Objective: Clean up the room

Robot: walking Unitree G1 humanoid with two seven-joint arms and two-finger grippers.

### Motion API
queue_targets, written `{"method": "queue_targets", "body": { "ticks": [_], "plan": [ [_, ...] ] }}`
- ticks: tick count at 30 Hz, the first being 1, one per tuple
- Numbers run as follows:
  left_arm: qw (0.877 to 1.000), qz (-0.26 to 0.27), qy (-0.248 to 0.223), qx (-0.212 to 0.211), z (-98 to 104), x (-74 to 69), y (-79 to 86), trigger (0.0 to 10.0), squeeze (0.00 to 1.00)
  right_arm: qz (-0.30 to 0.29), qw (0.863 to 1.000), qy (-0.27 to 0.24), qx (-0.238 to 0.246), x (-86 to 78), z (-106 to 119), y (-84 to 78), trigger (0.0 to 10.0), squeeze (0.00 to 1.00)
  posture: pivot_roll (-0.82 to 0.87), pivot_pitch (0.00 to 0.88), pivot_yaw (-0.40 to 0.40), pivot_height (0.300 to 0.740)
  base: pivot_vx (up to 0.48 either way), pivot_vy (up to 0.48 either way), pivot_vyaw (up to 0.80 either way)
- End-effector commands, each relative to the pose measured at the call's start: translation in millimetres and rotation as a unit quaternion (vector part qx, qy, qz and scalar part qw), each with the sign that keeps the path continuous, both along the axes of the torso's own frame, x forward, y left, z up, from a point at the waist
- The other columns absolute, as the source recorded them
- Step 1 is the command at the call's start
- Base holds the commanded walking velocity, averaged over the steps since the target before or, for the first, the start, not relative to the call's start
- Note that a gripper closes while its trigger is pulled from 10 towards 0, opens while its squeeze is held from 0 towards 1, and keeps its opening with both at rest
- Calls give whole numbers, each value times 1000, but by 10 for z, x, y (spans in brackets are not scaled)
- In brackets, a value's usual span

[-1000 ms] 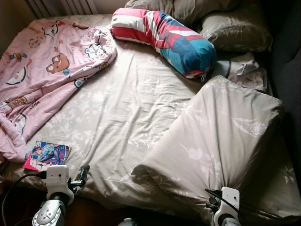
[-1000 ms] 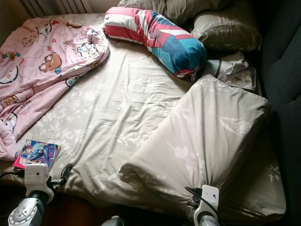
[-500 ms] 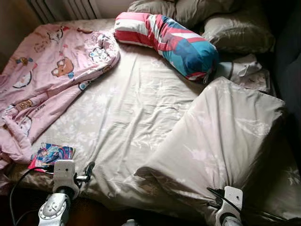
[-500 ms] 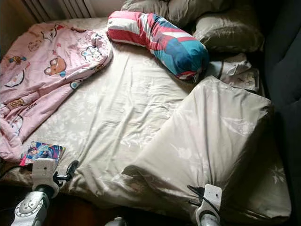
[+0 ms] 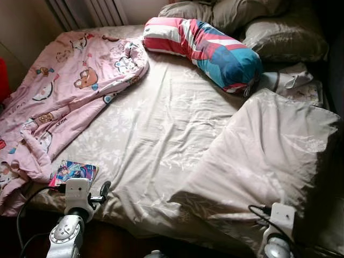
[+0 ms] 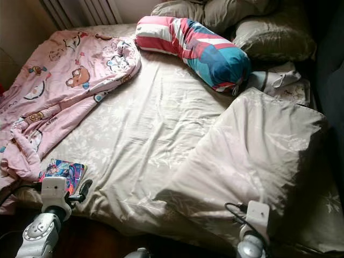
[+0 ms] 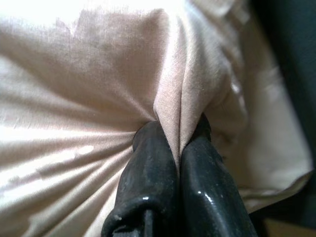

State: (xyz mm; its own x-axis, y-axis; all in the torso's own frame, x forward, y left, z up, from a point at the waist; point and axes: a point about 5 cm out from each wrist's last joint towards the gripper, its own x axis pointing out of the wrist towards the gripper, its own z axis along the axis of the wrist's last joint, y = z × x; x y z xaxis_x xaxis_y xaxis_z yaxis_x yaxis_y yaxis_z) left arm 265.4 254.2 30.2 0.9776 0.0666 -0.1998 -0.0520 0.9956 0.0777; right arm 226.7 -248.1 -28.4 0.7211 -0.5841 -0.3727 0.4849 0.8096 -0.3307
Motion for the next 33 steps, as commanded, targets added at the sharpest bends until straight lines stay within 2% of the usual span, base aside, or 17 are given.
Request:
{"method": "queue_targets", "body": {
  "ticks": [1, 2, 5, 6, 11, 14, 17, 19, 21, 26, 27, 28, 29, 33],
  "plan": [
    [1000, 10, 16, 2, -71, -59, 47, 10000, 0, -27, 995, -69, -64, 179, 305, -213, 0, 0, -45, 145, 133, 740, 0, 0, 0],
    [1000, 11, 15, 1, -71, -51, 45, 10000, 0, -48, 991, -83, -89, 214, 401, -297, 0, 0, -49, 144, 133, 740, 0, 0, 0],
    [1000, 11, 15, 0, -73, -46, 43, 10000, 0, -66, 988, -91, -102, 231, 462, -358, 0, 0, -51, 144, 133, 740, 0, 0, 0],
    [1000, 11, 16, -1, -78, -44, 43, 10000, 0, -87, 984, -104, -116, 259, 550, -431, 0, 0, -59, 144, 135, 740, 0, 0, 0],
    [1000, 10, 19, -4, -100, -49, 37, 10000, 0, -139, 964, -167, -153, 360, 868, -524, 0, 0, -58, 143, 137, 740, 0, 0, 0],
    [1000, 9, 20, -4, -101, -48, 38, 10000, 0, -166, 955, -178, -169, 365, 967, -594, 0, 0, -57, 143, 140, 740, 0, 0, 0],
    [1000, 9, 19, -4, -100, -45, 35, 10000, 0, -170, 952, -186, -173, 378, 1021, -621, 0, 0, -55, 143, 141, 740, 0, 0, 0],
    [1000, 7, 17, -3, -94, -32, 33, 10000, 0, -163, 947, -183, -210, 407, 1097, -584, 0, 0, -50, 145, 141, 740, 0, 0, 0],
    [1000, 7, 16, -3, -91, -30, 41, 10000, 0, -163, 942, -186, -225, 395, 1145, -535, 0, 0, -43, 147, 144, 740, 0, 0, 0],
    [1000, 2, 21, -4, -106, -40, 41, 10000, 0, -172, 923, -206, -276, 410, 1415, -606, 0, 0, -51, 151, 150, 740, 0, 0, 0],
    [1000, 1, 23, -6, -112, -43, 36, 10000, 0, -173, 920, -205, -287, 419, 1463, -625, 6078, 0, -56, 151, 150, 740, 0, 0, 0],
    [1000, 0, 23, -7, -115, -43, 34, 10000, 0, -173, 918, -203, -294, 421, 1492, -631, 6078, 0, -56, 152, 150, 740, 0, 0, 0],
    [1000, -1, 25, -9, -123, -45, 25, 10000, 0, -175, 916, -200, -301, 417, 1514, -645, 10000, 0, -56, 151, 150, 740, 0, 0, 0],
    [1000, -9, 25, -14, -138, -37, -28, 10000, 0, -177, 914, -178, -318, 387, 1528, -671, 10000, 0, -51, 152, 150, 740, 0, 0, 0]
  ]
}}
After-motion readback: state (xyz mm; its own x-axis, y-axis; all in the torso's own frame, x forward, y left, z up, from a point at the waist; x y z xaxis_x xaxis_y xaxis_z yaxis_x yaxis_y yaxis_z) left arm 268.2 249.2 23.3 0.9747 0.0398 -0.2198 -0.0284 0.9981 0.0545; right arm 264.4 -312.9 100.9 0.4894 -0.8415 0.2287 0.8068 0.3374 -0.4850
